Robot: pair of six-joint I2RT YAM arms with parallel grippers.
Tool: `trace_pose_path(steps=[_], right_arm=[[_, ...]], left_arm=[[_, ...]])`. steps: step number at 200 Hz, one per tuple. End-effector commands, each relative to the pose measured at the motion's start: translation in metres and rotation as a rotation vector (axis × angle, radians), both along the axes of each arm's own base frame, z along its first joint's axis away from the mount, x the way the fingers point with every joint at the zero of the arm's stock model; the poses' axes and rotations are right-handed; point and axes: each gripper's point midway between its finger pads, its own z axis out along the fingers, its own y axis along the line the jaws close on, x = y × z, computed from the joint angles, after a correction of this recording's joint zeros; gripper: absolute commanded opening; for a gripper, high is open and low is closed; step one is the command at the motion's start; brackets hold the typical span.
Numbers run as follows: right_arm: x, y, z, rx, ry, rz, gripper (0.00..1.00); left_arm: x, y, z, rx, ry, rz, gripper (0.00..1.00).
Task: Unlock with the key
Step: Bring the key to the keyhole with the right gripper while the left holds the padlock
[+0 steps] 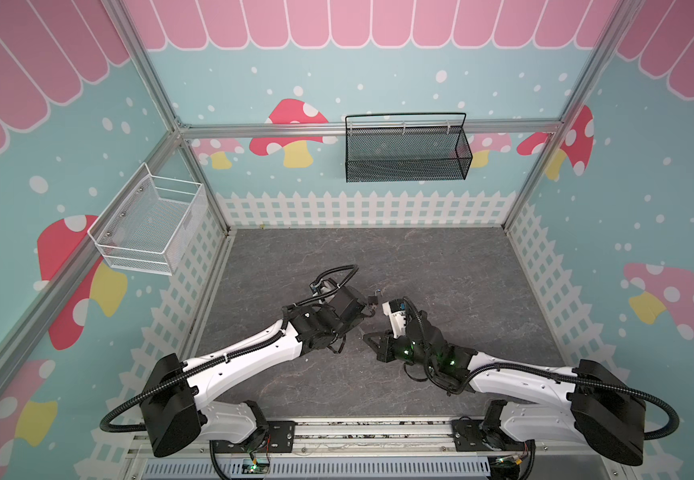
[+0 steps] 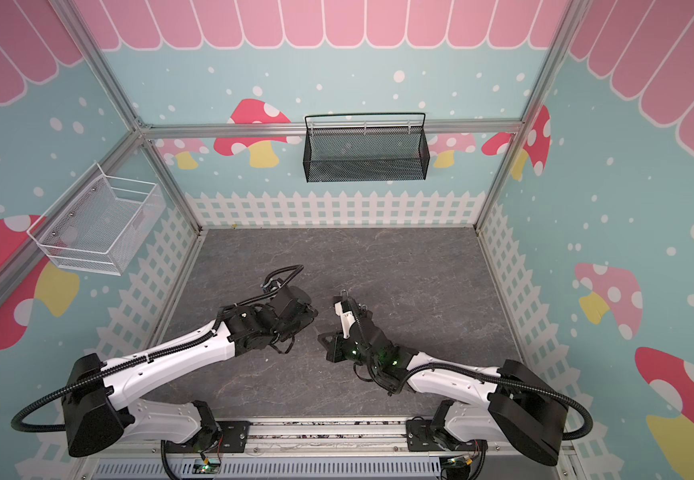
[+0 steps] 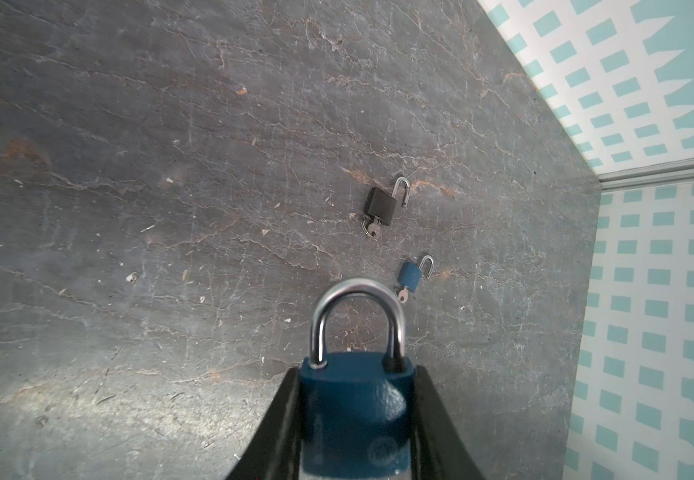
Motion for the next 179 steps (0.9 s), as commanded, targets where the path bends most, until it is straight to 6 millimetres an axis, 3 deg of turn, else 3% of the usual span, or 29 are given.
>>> trace_pose_path(steps=[1, 179], right_arm=[[0.004, 0.002, 0.002, 0.032, 0.003, -0.049, 0.0], [0.014, 0.009, 0.01, 0.074, 0.006, -0.161, 0.0]], left_arm=[[0.006, 0.004, 0.001, 0.01, -0.032, 0.053, 0.0], [0.004, -0.004, 0.005, -0.024, -0.051, 0.082, 0.0]])
